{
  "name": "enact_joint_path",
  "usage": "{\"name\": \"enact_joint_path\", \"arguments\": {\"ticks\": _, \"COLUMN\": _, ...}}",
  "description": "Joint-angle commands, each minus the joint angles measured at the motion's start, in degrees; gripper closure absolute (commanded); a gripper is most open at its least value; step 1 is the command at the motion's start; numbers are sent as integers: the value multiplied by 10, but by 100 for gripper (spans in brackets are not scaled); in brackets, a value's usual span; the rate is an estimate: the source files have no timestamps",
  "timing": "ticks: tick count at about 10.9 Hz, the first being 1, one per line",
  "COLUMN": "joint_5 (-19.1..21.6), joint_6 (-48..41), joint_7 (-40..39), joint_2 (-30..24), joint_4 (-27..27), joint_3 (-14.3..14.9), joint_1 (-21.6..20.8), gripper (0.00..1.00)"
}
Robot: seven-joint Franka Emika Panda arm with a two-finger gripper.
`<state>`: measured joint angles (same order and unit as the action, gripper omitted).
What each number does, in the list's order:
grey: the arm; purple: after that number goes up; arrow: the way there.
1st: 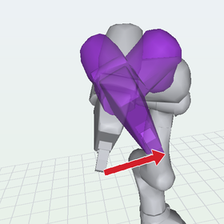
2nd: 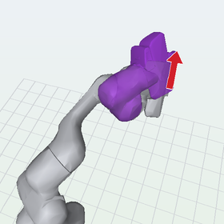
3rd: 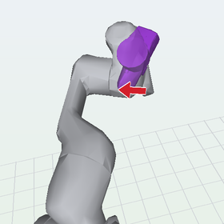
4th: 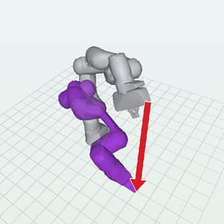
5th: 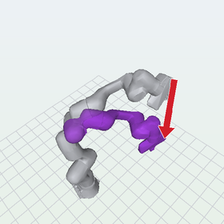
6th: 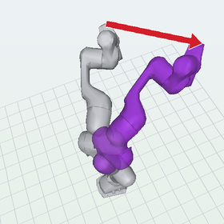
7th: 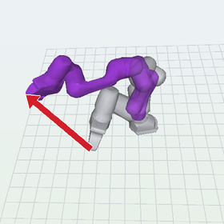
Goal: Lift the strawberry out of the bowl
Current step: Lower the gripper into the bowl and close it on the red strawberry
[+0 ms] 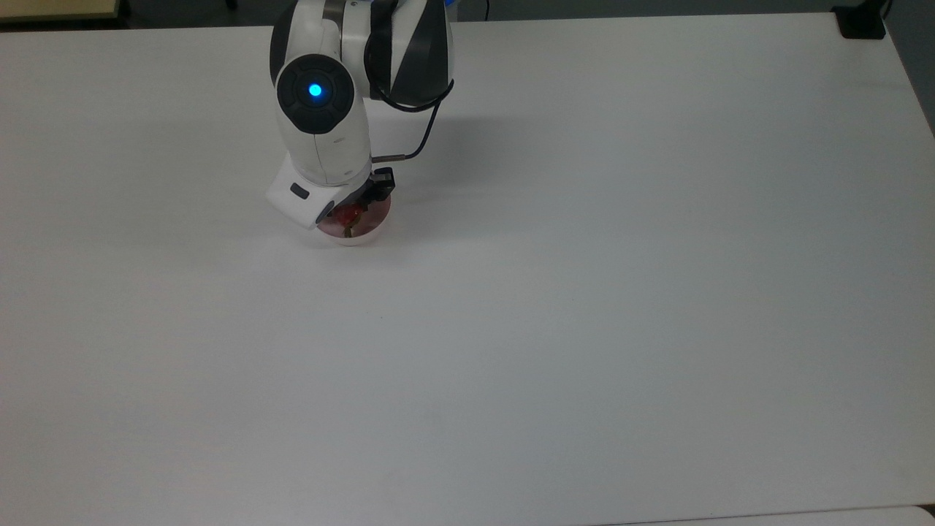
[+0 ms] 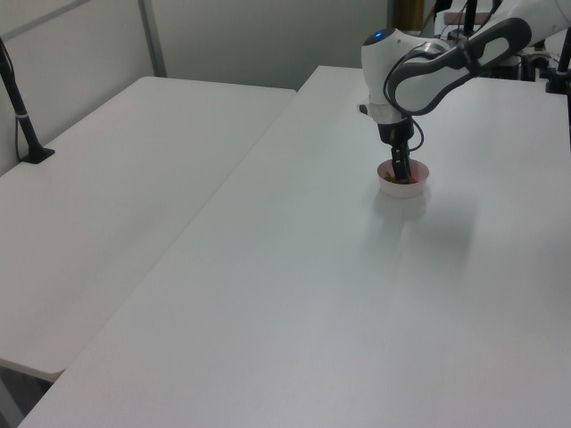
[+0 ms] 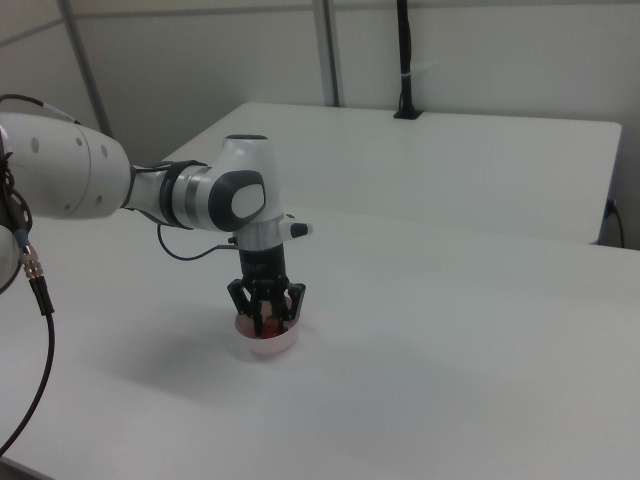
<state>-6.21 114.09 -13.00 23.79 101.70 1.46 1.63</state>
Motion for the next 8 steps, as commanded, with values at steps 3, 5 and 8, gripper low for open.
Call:
{"name": "enact_joint_path", "arguments": {"ticks": 3, "joint_5": 45, "joint_6": -1, "joint_7": 21, "joint_2": -26, "joint_4": 8, "joint_3": 0, "joint_1": 5, "gripper": 76}}
{"name": "enact_joint_path", "arguments": {"ticks": 5, "joint_5": 46, "joint_6": -3, "joint_7": 22, "joint_2": -35, "joint_4": 8, "joint_3": 0, "joint_1": 5, "gripper": 76}}
{"name": "enact_joint_path", "arguments": {"ticks": 8, "joint_5": 53, "joint_6": -17, "joint_7": 17, "joint_2": -69, "joint_4": 0, "joint_3": 1, "joint_1": 13, "gripper": 76}}
